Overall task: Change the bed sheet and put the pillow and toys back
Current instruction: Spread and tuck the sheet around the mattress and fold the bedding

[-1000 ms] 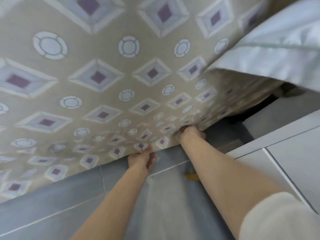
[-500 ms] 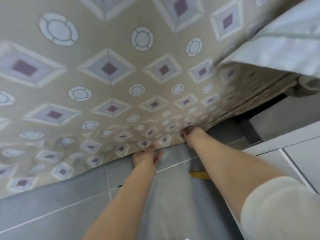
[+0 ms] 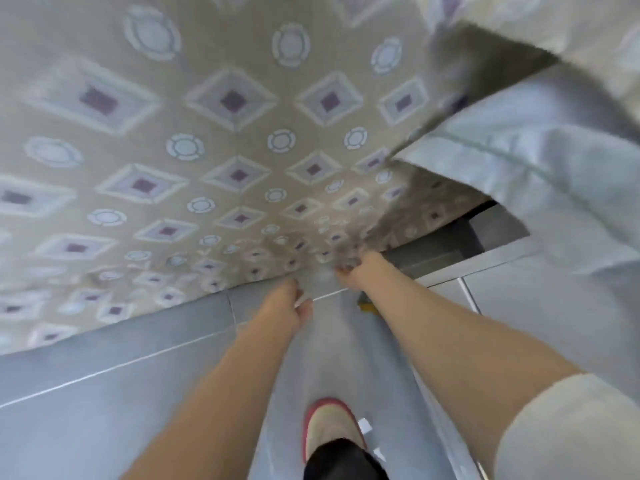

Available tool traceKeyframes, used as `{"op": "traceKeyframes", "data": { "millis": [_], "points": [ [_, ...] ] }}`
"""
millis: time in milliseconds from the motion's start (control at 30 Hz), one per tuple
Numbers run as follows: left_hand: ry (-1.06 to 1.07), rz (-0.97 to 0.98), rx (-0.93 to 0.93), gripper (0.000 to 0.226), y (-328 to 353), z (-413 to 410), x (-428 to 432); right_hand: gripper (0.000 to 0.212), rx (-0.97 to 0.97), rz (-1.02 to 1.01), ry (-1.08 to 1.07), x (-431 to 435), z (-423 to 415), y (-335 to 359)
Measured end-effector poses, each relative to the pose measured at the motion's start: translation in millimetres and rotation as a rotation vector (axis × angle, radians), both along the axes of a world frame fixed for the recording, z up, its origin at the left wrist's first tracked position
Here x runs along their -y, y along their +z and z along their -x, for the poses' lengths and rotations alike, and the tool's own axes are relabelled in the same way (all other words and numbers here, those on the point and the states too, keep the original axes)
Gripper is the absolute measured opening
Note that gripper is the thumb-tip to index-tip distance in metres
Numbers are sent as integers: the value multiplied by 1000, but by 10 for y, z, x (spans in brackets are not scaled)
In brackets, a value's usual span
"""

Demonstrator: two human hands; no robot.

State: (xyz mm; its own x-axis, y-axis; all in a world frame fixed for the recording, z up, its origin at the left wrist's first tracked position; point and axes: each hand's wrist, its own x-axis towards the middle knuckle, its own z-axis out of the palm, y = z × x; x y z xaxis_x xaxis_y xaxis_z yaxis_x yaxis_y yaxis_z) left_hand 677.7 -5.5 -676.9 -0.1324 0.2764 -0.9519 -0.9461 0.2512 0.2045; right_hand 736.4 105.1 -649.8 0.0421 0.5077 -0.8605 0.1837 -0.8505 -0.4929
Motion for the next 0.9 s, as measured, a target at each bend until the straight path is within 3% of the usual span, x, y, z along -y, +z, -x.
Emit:
{"op": "traceKeyframes", "data": {
  "millis": [67,233,367,467,667,900],
  "points": [
    [-34,-25,-7,14,387,-19,122,19,-81,66,-123,147,-54,218],
    [-87,-5,-130,24,1632,163,448,36,-62,148,-31,523,-77,1249],
    [-160,-14,-181,8,2752,323,620,23,-123,174,104,772,-10,2278],
    [-274,-56,-273,21,3792,521,667,9,-186,162,126,849,75,3201],
    [-386,-155,-419,29,5633,847,587,10,-241,59,143,721,126,5101],
    [-568,-218,-566,28,6930,1014,301,15,-291,-38,28,393,-147,6344]
  ]
}}
